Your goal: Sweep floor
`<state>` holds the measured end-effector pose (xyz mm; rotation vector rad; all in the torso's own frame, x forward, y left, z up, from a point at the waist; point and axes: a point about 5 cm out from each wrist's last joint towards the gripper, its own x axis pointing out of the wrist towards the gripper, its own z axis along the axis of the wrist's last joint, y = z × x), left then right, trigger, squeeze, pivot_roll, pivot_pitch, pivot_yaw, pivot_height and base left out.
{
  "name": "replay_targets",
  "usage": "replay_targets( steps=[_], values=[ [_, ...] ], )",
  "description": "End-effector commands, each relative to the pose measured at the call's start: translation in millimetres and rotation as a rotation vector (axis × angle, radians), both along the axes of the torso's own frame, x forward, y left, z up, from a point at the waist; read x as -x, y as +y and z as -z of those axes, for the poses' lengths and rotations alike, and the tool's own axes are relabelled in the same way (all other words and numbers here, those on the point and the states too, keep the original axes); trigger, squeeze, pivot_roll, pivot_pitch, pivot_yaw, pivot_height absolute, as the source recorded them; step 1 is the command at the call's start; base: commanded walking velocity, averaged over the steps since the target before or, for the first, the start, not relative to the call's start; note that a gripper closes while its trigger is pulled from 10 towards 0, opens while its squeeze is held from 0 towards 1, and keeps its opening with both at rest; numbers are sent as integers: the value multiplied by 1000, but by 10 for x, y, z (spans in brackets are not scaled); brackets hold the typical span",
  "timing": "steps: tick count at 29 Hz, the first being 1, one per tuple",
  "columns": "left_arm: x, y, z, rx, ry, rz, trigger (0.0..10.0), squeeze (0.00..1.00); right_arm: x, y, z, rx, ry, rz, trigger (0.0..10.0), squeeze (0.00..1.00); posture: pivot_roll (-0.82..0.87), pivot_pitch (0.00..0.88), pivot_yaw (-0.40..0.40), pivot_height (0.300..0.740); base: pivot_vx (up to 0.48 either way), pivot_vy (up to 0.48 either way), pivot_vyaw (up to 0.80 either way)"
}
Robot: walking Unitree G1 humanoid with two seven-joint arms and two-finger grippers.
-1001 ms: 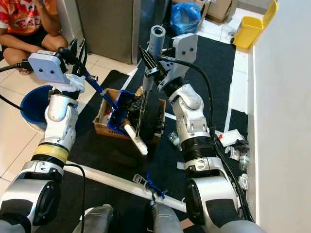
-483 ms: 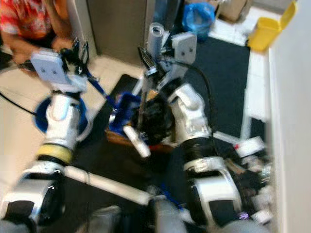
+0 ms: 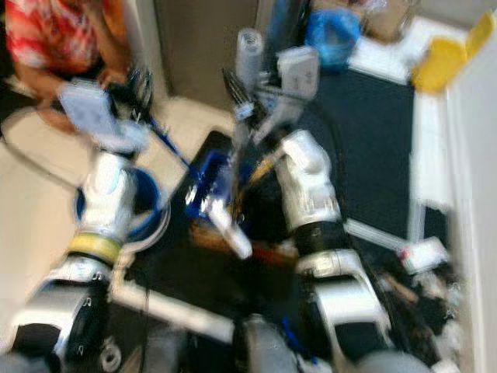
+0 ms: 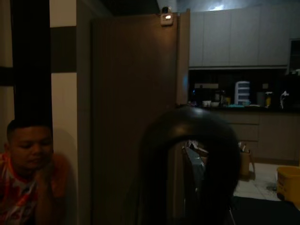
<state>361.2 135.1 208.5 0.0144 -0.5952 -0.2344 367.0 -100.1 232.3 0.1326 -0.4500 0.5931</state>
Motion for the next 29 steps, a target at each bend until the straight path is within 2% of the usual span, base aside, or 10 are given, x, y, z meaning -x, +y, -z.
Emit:
replay_targets(
  steps=[1, 11, 19, 22, 25, 26, 27, 29],
  values=[
    [14, -58, -135, 14, -60, 28, 10000, 0, 15, -18, -4, -25, -5, 0, 10000, 0, 148, 78, -77, 740, 0, -315, 0],
    [12, -67, -105, 29, -43, 38, 10000, 0, 27, -4, 11, -30, -3, -6, 10000, 0, 148, 82, -77, 740, 282, -362, 0],
    [-7, -57, -108, 41, -41, 25, 10000, 0, 41, 17, 28, -32, 0, -14, 10000, 0, 143, 85, -76, 740, 0, 0, 0],
    [-29, -94, -118, 25, -26, 72, 10000, 0, 44, 9, 34, -32, 1, -12, 10000, 0, 143, 85, -76, 740, 0, 0, 0],
    [-29, -94, -118, 25, -26, 72, 10000, 0, 44, 9, 34, -32, 1, -12, 10000, 0, 143, 85, -76, 740, 0, 0, 0],
    [-29, -147, -123, -17, -25, 104, 10000, 0, 43, 2, 35, -34, 2, -10, 10000, 0, 141, 82, -72, 740, 0, 0, 0],
    [-29, -147, -123, -17, -25, 104, 10000, 0, 43, 2, 35, -34, 2, -10, 10000, 0, 141, 82, -72, 740, 0, 0, 0],
    [-24, -207, -151, -126, -37, 135, 10000, 0, 40, -26, 24, -67, 5, -7, 10000, 0, 142, 80, -65, 740, 0, 0, 0]
  ],
)
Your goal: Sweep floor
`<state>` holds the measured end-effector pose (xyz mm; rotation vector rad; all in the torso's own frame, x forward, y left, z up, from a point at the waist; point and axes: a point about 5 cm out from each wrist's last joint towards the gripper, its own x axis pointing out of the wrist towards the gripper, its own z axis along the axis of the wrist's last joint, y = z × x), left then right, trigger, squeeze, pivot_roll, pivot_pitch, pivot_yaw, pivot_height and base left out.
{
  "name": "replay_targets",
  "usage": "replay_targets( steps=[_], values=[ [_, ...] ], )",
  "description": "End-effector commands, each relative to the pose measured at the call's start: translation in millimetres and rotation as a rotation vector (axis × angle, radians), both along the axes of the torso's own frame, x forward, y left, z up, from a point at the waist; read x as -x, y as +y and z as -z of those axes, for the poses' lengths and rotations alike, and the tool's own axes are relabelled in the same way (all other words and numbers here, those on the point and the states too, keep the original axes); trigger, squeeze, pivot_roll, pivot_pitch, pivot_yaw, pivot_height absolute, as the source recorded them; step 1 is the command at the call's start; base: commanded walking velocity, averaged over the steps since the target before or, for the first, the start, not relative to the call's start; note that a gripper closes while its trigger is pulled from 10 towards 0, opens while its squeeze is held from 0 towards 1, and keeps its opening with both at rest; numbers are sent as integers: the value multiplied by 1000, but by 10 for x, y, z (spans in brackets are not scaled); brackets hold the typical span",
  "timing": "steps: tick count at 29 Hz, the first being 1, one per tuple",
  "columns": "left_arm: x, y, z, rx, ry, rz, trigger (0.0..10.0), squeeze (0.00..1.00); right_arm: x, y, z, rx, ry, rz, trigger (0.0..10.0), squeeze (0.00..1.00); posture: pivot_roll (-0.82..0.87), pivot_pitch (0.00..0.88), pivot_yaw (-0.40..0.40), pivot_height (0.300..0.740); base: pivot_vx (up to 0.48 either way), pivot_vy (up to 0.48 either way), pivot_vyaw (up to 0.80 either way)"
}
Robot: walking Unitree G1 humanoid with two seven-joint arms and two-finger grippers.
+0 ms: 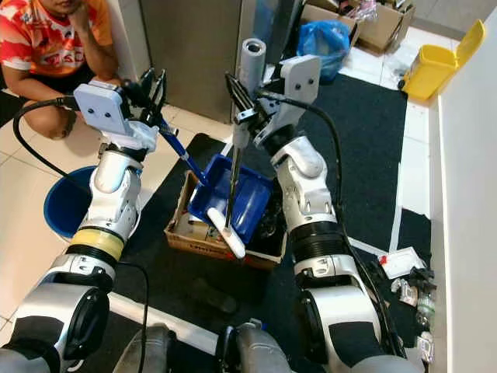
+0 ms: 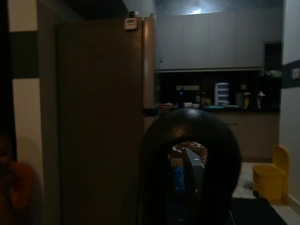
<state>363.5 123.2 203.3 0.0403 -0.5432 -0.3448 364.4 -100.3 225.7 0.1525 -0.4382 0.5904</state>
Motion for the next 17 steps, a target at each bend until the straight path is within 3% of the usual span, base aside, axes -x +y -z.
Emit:
replay_targets(
  steps=[1, 5, 7, 10, 12, 17],
  values=[
    [-1, -88, -202, -59, -84, 43, 10000, 0, 14, -25, -42, -52, -11, -4, 10000, 0, 142, 80, -65, 740, 0, 0, 0],
    [22, 11, -423, -235, -198, -39, 10000, 0, 5, -162, -113, -205, -4, 2, 10000, 0, 141, 79, -61, 740, 0, 0, 0],
    [31, 33, -482, -261, -227, -55, 10000, 0, 5, -194, -130, -236, -5, 3, 10000, 0, 141, 79, -61, 740, 0, 0, 0],
    [194, 54, -1052, -386, -484, -121, 10000, 0, -8, -408, -193, -322, -19, 47, 10000, 0, 153, 76, -56, 740, 0, 0, 0],
    [294, -14, -1230, -393, -576, -96, 10000, 0, -15, -487, -209, -322, -30, 77, 10000, 0, 155, 73, -54, 740, 0, 0, 0],
    [339, -117, -1270, -297, -579, -8, 10000, 0, -26, -562, -223, -294, -45, 123, 10000, 0, 157, 71, -50, 740, 0, 0, 0]
  ],
)
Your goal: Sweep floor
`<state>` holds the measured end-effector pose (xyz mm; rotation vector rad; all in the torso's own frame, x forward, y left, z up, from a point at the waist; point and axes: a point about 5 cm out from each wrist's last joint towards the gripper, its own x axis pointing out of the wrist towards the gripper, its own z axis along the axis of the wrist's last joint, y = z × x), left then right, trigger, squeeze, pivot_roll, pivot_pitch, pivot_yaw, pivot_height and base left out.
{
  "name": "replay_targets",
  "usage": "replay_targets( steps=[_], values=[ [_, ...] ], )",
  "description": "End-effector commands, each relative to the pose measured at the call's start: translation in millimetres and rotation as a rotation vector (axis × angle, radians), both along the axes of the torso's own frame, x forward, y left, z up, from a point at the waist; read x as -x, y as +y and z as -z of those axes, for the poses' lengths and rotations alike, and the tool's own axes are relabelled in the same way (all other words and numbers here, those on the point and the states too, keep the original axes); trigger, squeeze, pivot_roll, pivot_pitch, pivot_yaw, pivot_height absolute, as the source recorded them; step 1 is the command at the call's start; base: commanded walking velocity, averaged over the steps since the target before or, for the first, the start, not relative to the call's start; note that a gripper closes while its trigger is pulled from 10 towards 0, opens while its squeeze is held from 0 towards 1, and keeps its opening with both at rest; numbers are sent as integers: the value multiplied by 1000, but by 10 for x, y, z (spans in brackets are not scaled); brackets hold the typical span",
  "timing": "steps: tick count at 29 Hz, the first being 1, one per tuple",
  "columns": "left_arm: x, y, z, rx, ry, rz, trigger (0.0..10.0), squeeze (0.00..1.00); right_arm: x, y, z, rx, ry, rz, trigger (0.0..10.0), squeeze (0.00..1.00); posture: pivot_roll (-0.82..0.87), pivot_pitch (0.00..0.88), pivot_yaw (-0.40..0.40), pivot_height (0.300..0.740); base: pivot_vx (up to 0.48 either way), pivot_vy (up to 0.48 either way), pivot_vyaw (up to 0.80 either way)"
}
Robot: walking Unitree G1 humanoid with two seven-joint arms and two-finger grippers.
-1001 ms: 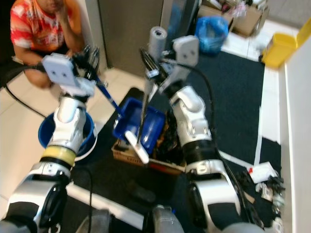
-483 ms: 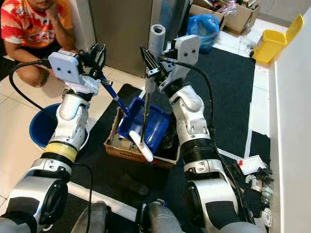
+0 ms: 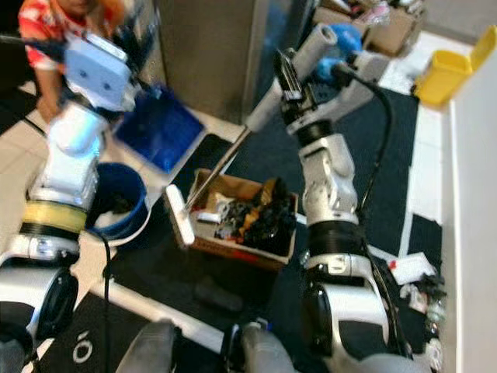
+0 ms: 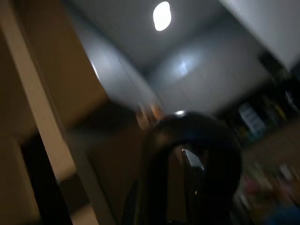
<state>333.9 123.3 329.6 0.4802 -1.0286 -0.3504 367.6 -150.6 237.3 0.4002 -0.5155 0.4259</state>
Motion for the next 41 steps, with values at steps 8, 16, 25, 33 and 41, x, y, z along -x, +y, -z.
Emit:
replay_targets(
  steps=[8, 16, 25, 33, 41],
  values=[
    [-39, -154, 304, 272, 228, 216, 10000, 0, 9, -304, -228, 146, -94, 239, 10000, 0, 149, 63, -38, 740, 0, 0, 0],
    [13, -197, 405, 309, 279, 244, 10000, 0, 82, -837, -576, 161, -180, 549, 10000, 0, 153, 56, -40, 740, 0, 0, 0],
    [44, -276, 420, 290, 289, 270, 10000, 0, 121, -998, -688, 311, -206, 714, 10000, 0, 152, 57, -41, 740, 0, 0, 0],
    [68, -335, 499, 318, 376, 347, 10000, 0, 37, -1073, -513, 608, -113, 880, 10000, 0, 151, 57, -42, 740, 0, 0, 0],
    [98, -240, 691, 402, 485, 342, 10000, 0, 6, -1227, -176, 675, 46, 940, 10000, 0, 157, 53, -45, 740, 0, 0, 0]
  ],
)
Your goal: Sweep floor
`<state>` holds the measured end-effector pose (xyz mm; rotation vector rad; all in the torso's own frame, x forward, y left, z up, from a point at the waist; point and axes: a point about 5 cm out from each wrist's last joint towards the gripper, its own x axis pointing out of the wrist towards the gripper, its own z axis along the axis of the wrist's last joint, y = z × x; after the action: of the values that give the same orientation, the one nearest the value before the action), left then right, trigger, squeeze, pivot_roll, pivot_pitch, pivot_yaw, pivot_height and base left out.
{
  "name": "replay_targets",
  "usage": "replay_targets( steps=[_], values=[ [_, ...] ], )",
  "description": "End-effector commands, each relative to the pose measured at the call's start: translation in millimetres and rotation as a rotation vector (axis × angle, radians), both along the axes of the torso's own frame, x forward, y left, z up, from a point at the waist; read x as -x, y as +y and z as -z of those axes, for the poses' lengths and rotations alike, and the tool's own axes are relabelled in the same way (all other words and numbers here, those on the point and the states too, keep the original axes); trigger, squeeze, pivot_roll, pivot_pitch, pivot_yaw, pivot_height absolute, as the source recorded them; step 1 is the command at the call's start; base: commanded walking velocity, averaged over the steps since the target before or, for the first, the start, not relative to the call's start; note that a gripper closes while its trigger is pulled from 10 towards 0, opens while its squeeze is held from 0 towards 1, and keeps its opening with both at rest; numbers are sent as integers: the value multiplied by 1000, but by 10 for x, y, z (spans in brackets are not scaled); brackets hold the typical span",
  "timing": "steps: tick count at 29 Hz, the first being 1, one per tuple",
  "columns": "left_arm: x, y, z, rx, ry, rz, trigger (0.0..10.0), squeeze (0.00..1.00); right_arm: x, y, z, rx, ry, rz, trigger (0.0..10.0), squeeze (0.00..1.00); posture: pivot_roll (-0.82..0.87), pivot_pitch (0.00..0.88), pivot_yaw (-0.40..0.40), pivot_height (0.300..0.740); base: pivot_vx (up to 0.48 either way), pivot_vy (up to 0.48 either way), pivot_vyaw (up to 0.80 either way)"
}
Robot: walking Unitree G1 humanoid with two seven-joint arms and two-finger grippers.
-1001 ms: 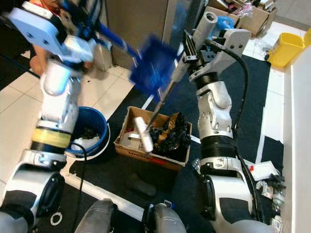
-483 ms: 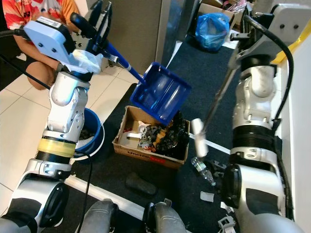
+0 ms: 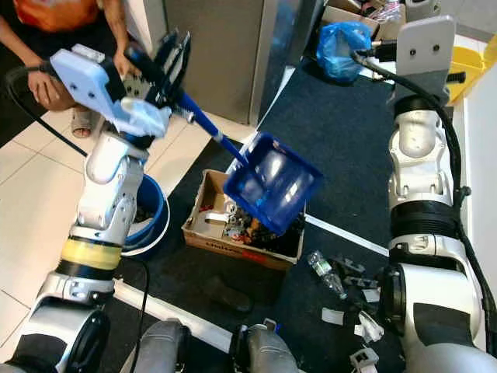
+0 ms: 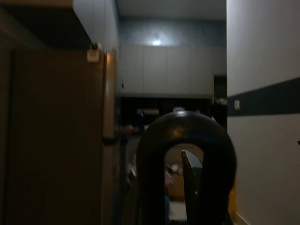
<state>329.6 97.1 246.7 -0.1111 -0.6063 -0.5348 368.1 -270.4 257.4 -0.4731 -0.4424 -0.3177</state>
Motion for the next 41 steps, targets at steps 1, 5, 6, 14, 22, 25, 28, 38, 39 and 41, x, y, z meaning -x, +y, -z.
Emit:
replay_targets(
  steps=[1, 5, 6, 14, 22, 25, 28, 38, 39, 41],
  values=[
    [56, 22, -138, 55, -56, -4, 10000, 0, 10, -29, 26, 10, 10, 17, 10000, 0, 157, 53, -45, 740, 0, 0, 0],
    [42, 138, -94, 109, 5, -27, 10000, 0, 7, -43, 246, -21, 80, 28, 10000, 0, 166, 52, -55, 740, 0, 0, 0],
    [48, 160, -97, 113, 11, -29, 10000, 0, 7, -47, 304, -30, 96, 33, 10000, 0, 166, 52, -55, 740, 0, 0, 0],
    [66, 220, -107, 138, 34, -29, 10000, 0, -2, -28, 513, -52, 162, 37, 10000, 0, 171, 38, -58, 740, 0, 0, 0],
    [86, 139, -131, 142, 45, -3, 10000, 0, -10, 17, 586, -55, 177, 31, 10000, 0, 171, 43, -53, 740, 0, 0, 0],
    [85, 126, -127, 153, 52, 2, 10000, 0, -12, 30, 603, -57, 182, 28, 10000, 0, 171, 38, -53, 740, 0, 0, 0],
    [85, 88, -104, 161, 70, 13, 10000, 0, -18, 60, 631, -59, 188, 20, 10000, 0, 174, 40, -51, 740, 0, 0, 0],
    [59, 83, 53, 166, 136, 12, 10000, 0, -39, 173, 723, -73, 215, -16, 10000, 0, 174, 38, -50, 740, 0, 0, 0],
    [59, 84, 55, 166, 138, 12, 10000, 0, -40, 180, 725, -74, 214, -18, 10000, 0, 174, 38, -50, 740, 0, 0, 0],
    [58, 85, 58, 166, 140, 10, 10000, 0, -45, 191, 723, -74, 214, -21, 10000, 0, 174, 38, -52, 740, -240, 0, 0]
  ],
)
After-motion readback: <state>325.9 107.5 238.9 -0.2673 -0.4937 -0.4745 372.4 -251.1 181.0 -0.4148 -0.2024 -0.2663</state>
